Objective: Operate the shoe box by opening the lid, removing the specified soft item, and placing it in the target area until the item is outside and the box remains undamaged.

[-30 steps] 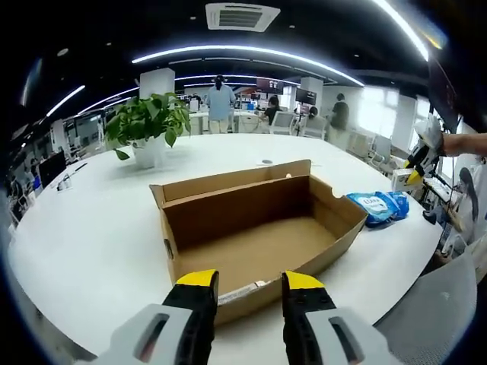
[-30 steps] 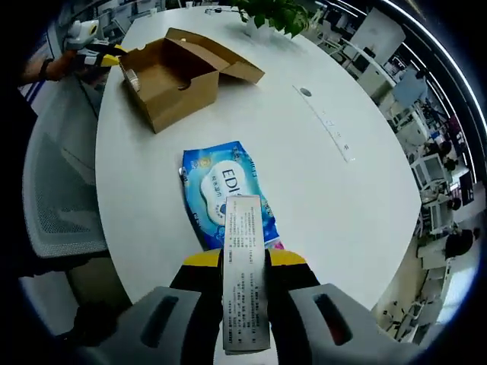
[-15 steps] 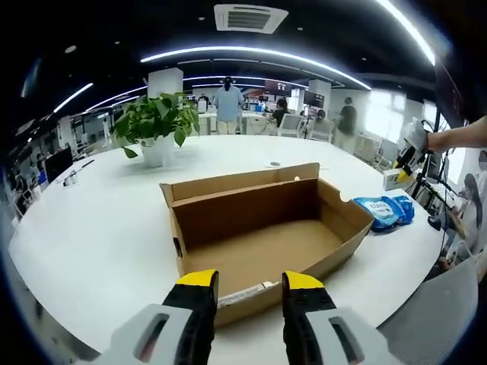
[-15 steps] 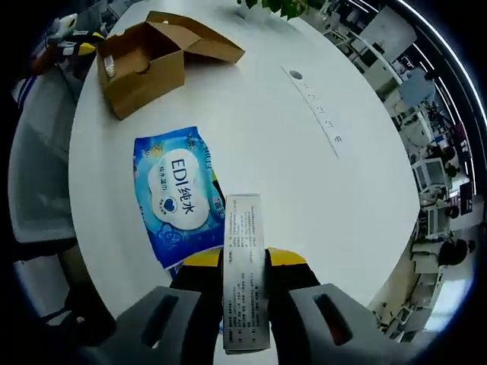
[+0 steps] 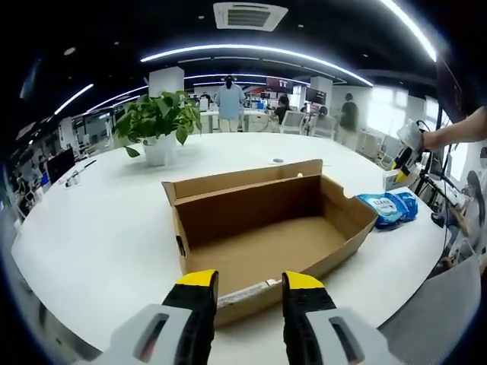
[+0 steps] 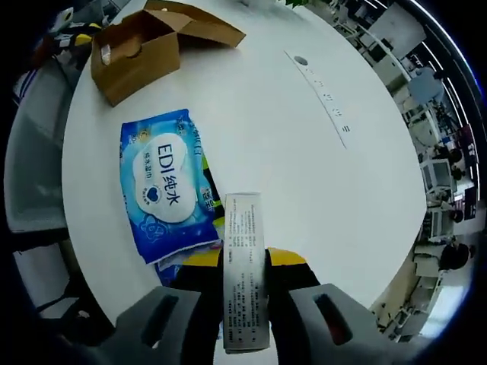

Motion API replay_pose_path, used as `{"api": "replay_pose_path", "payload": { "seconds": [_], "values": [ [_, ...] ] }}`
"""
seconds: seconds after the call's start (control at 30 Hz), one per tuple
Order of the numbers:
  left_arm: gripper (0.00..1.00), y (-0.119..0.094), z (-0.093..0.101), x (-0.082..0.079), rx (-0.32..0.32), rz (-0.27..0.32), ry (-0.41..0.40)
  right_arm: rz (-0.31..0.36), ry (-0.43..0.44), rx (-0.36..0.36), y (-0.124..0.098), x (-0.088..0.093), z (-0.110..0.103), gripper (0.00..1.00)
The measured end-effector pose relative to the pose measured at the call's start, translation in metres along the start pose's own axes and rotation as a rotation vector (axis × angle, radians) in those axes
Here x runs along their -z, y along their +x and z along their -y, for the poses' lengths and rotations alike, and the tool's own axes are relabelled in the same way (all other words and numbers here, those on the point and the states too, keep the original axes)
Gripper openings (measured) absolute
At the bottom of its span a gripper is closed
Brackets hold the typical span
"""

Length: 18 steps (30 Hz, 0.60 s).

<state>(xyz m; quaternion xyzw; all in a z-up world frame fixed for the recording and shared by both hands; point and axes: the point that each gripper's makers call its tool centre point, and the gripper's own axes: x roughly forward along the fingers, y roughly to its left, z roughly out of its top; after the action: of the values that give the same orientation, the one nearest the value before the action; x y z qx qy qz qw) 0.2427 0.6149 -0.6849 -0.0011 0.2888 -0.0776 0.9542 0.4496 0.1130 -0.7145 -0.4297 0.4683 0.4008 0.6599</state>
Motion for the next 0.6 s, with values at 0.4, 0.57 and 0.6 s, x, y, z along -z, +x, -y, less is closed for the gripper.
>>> {"api": "replay_pose_path", "payload": {
  "seconds": [0.4, 0.57, 0.6],
  "values": [
    [0.34, -0.001, -0.002, -0.001, -0.017, 0.006, 0.012, -0.087, -0.165, -0.02, 0.027, 0.016, 0.001, 0.18],
    [0.34, -0.002, -0.001, -0.001, -0.02, 0.003, 0.015, -0.113, -0.201, -0.03, 0.035, 0.021, 0.001, 0.19],
    [0.34, -0.002, -0.001, -0.001, -0.02, 0.003, 0.018, -0.129, -0.218, -0.026, 0.036, 0.024, 0.002, 0.19]
  ]
}}
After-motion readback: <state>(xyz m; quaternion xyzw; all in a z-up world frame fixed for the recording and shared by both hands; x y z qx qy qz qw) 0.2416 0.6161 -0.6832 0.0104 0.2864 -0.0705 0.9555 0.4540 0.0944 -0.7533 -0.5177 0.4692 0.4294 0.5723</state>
